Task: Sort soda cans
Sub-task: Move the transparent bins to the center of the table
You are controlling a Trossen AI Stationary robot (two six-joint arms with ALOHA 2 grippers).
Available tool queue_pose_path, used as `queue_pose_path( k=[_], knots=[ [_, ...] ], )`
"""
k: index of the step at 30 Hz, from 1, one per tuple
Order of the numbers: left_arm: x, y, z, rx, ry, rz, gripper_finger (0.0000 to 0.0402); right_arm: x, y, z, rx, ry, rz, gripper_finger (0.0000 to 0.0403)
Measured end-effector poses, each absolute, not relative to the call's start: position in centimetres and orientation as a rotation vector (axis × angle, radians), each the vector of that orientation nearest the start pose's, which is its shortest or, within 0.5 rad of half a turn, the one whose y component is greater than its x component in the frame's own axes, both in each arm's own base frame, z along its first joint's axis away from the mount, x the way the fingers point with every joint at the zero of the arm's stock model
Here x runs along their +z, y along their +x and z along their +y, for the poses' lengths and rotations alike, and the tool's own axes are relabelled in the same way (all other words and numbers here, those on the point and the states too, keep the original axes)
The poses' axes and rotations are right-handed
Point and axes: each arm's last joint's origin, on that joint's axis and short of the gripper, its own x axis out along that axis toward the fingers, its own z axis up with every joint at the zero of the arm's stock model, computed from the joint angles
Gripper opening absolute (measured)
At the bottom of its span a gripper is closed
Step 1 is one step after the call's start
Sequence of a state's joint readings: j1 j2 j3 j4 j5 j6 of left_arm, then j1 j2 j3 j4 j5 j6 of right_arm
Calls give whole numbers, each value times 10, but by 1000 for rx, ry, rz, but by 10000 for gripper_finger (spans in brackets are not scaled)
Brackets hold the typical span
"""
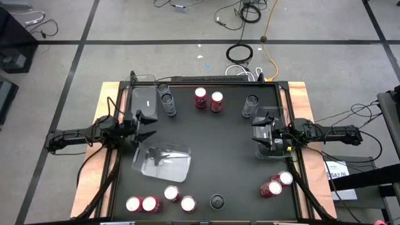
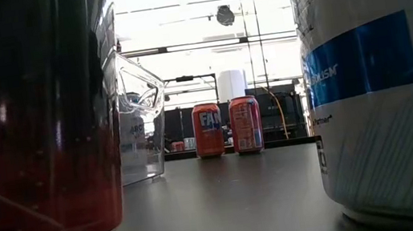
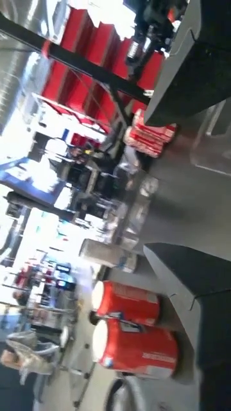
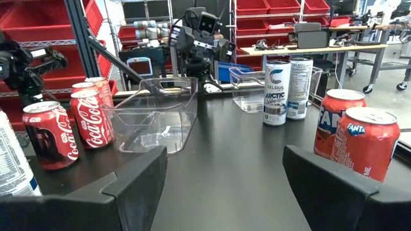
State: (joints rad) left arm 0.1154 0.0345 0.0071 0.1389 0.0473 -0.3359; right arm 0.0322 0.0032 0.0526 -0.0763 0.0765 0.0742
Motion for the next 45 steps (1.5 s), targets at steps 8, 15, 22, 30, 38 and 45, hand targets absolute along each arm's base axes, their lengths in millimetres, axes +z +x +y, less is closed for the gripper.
queue_pose_path(
  k=[8, 15, 22, 30, 38, 45],
  knots=[
    [208, 94, 11, 125, -199, -78, 313, 174, 94, 1, -45, 73, 25, 303],
    [260, 103, 10, 54, -158, 98, 309, 174, 94, 1, -45, 73, 25, 303],
    [292, 135, 13, 49, -191, 388, 309, 174, 94, 1, -45, 73, 25, 303],
    [290, 162, 18, 152, -356, 727, 309, 174, 94, 1, -45, 73, 25, 303],
    [269, 138, 17, 535, -684, 1027, 308, 174, 94, 1, -45, 73, 25, 303],
    [267, 128, 3, 624, -837, 1076, 308, 174, 94, 1, -45, 73, 26, 303]
  ],
)
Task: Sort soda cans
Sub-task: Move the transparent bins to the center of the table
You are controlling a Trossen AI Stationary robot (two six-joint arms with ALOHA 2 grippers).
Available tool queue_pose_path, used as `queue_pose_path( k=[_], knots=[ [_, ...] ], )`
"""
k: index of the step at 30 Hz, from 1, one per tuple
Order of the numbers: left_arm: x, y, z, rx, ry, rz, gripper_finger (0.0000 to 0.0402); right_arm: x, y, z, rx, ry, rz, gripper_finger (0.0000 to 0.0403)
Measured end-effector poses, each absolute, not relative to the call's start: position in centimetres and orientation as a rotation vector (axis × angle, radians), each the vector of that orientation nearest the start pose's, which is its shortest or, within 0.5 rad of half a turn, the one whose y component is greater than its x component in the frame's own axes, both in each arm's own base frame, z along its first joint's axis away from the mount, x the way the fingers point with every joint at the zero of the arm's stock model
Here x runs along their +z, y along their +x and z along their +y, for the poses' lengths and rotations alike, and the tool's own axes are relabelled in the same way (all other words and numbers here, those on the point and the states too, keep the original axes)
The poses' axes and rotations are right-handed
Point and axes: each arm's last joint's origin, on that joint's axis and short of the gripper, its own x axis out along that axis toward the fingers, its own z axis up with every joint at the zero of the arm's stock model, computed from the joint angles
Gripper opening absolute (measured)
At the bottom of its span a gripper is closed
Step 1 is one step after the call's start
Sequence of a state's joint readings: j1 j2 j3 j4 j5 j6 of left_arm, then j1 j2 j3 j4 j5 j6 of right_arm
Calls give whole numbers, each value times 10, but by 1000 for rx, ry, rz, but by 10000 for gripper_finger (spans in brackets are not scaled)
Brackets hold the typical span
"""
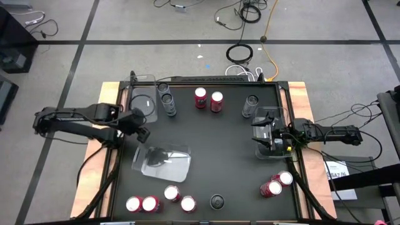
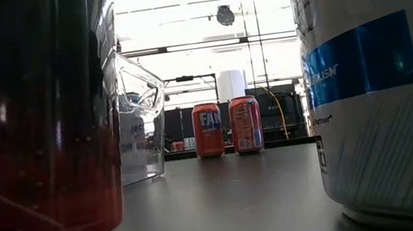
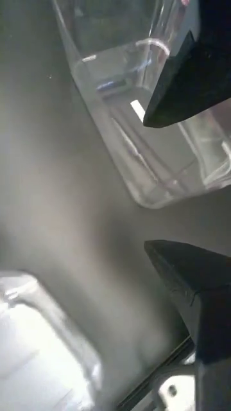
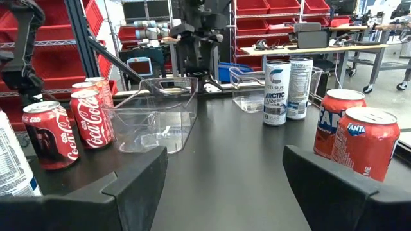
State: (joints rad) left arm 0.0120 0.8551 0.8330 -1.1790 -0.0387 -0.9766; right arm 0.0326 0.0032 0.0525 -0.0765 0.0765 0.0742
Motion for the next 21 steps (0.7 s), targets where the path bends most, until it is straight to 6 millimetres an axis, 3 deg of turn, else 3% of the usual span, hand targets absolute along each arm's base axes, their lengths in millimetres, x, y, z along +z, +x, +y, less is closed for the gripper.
queue_pose_path(
  k=[11, 21],
  knots=[
    [258, 133, -34, 663, -911, 1172, 308, 174, 94, 1, -45, 73, 25, 303],
    [237, 129, -56, 809, -948, 1275, 308, 174, 94, 1, -45, 73, 26, 303]
  ],
)
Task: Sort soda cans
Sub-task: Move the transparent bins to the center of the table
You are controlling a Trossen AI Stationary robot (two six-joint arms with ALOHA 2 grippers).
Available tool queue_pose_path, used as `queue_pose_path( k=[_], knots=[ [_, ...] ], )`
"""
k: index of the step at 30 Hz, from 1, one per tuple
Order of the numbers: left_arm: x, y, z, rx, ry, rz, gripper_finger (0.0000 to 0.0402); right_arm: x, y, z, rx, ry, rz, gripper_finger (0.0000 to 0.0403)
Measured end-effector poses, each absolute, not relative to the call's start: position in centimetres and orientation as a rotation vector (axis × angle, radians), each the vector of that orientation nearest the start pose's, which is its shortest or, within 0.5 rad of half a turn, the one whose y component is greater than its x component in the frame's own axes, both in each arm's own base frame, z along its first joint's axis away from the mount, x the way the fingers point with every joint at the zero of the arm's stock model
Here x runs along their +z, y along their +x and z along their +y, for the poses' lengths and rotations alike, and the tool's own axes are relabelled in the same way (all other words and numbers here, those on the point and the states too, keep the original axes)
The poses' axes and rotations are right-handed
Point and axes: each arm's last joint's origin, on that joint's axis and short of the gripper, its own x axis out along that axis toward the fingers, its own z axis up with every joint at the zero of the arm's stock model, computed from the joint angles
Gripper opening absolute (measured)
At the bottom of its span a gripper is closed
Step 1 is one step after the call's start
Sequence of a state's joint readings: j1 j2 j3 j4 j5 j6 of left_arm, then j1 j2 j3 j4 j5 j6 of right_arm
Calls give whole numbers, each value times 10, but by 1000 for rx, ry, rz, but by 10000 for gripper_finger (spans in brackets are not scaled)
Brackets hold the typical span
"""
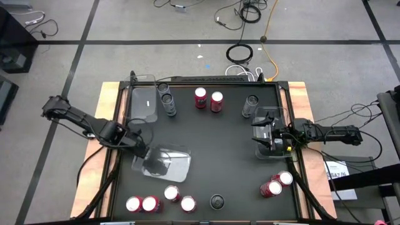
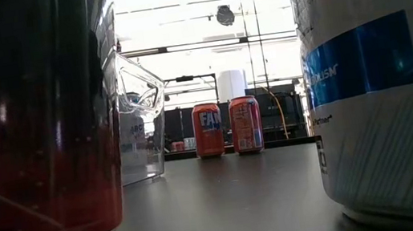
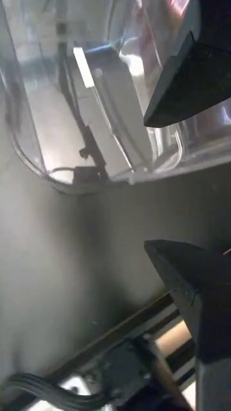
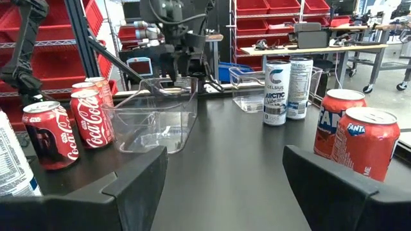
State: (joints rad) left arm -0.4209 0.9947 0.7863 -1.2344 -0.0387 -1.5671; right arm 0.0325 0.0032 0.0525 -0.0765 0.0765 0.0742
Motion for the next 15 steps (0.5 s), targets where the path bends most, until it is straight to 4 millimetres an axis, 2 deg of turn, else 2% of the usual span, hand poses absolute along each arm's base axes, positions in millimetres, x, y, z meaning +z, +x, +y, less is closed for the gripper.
queue_pose_path(
  k=[6, 15],
  knots=[
    [228, 129, -63, 817, -988, 1239, 308, 174, 94, 1, -45, 73, 25, 303],
    [191, 127, -64, 859, -1076, 1205, 303, 174, 94, 1, -45, 73, 25, 303]
  ],
)
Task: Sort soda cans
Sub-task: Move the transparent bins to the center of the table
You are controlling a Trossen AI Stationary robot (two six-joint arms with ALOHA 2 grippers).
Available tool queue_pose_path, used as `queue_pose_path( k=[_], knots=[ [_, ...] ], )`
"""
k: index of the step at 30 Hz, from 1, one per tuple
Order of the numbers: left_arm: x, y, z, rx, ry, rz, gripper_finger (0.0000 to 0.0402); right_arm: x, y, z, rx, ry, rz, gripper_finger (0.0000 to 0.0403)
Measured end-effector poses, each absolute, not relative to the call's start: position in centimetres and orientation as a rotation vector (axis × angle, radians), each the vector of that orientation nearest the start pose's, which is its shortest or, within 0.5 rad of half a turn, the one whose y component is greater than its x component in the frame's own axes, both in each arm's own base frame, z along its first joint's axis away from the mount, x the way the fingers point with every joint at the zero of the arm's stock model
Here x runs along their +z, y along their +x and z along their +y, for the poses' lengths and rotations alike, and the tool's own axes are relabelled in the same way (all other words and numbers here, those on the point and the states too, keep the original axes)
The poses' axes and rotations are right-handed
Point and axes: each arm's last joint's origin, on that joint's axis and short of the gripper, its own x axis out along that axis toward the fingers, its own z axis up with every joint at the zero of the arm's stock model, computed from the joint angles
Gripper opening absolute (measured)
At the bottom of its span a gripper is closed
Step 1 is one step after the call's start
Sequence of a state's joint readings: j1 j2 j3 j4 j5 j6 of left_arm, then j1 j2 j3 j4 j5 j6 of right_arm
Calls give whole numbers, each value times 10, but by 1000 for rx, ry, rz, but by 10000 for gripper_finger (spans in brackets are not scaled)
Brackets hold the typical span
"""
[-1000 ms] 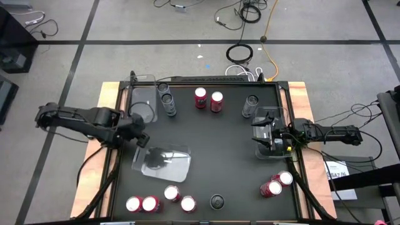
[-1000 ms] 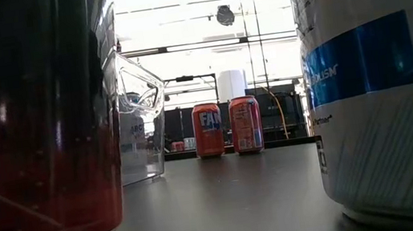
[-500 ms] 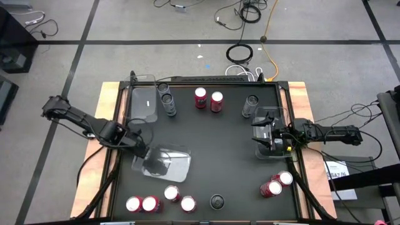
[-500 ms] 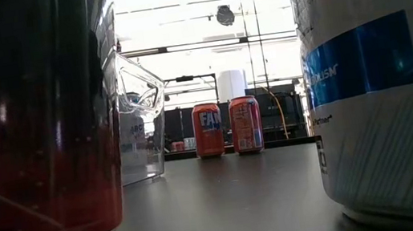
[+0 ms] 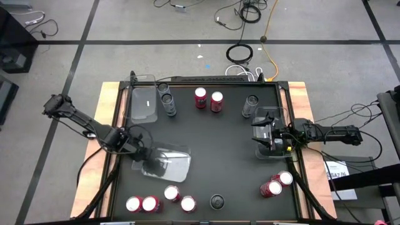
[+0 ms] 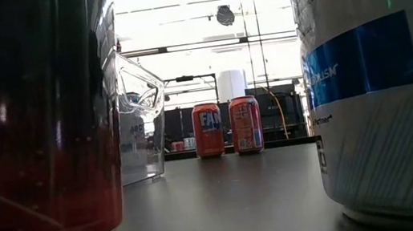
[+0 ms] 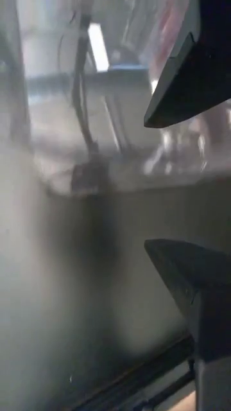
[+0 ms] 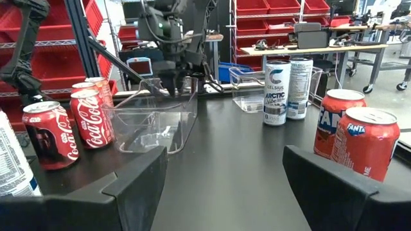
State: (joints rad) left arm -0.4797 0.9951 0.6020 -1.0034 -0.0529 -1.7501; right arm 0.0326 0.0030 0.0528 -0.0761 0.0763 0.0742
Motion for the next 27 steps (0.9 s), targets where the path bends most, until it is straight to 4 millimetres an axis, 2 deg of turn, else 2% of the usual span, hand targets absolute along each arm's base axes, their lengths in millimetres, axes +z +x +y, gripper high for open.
queue_pose_path(
  k=[12, 16, 25, 27],
  knots=[
    [168, 119, -62, 904, -1090, 1272, 216, 174, 94, 1, -45, 73, 25, 303],
    [168, 120, -62, 889, -1096, 1267, 165, 174, 94, 1, -45, 73, 25, 303],
    [168, 120, -62, 893, -1103, 1263, 21, 174, 94, 1, -45, 73, 25, 303],
    [168, 121, -61, 908, -1116, 1260, 11, 174, 94, 1, -45, 73, 25, 303]
  ],
)
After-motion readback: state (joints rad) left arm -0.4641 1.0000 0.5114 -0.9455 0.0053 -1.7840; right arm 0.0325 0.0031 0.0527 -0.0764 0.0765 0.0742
